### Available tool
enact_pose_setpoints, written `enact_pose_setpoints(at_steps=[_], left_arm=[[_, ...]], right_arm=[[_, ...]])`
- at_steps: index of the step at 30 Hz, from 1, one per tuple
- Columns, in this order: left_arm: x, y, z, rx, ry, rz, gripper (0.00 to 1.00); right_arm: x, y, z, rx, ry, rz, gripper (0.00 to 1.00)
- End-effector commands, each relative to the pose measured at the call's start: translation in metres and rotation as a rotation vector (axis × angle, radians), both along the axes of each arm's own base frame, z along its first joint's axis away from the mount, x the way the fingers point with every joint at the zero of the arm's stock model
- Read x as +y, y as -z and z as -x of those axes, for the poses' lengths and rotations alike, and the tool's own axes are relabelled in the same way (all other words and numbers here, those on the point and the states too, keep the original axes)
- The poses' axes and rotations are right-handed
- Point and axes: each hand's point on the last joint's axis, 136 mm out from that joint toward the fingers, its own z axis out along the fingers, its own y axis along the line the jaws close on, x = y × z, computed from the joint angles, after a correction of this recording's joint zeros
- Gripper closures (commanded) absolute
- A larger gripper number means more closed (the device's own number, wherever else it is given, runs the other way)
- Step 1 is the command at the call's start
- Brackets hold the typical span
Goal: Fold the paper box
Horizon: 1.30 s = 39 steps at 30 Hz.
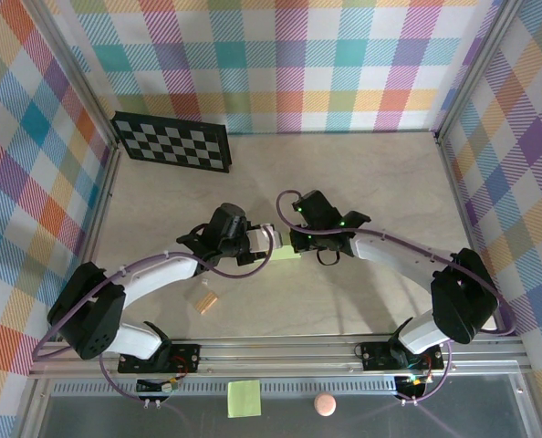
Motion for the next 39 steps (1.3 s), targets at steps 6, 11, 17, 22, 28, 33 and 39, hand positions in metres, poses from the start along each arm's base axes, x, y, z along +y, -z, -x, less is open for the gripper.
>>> enact_pose_setpoints(at_steps=[6, 11, 17, 22, 28, 33, 39], left_arm=[[-0.002, -0.028, 0.013, 0.015, -0.009, 0.092, 0.6], [-0.004, -0.056, 0.01, 0.071, -0.104, 0.212, 0.54], [0.014, -0.089, 0.003, 0.071, -0.294, 0.387, 0.44], [0.032, -0.106, -0.007, 0.172, -0.518, 0.488, 0.43], [0.041, -0.092, -0.007, 0.408, -0.732, 0.476, 0.41], [0.044, -0.076, 0.004, 0.586, -0.856, 0.45, 0.46], [0.045, -0.049, 0.018, 0.714, -0.921, 0.39, 0.71]], right_arm=[[-0.014, 0.031, 0.015, 0.098, 0.023, 0.056, 0.88], [-0.013, 0.031, 0.014, 0.096, 0.023, 0.053, 0.88], [-0.014, 0.029, 0.015, 0.097, 0.025, 0.051, 0.88], [-0.014, 0.029, 0.015, 0.097, 0.025, 0.051, 0.88], [-0.013, 0.027, 0.016, 0.1, 0.028, 0.043, 0.88], [-0.012, 0.024, 0.015, 0.095, 0.024, 0.04, 0.88], [-0.012, 0.022, 0.015, 0.093, 0.023, 0.035, 0.88]])
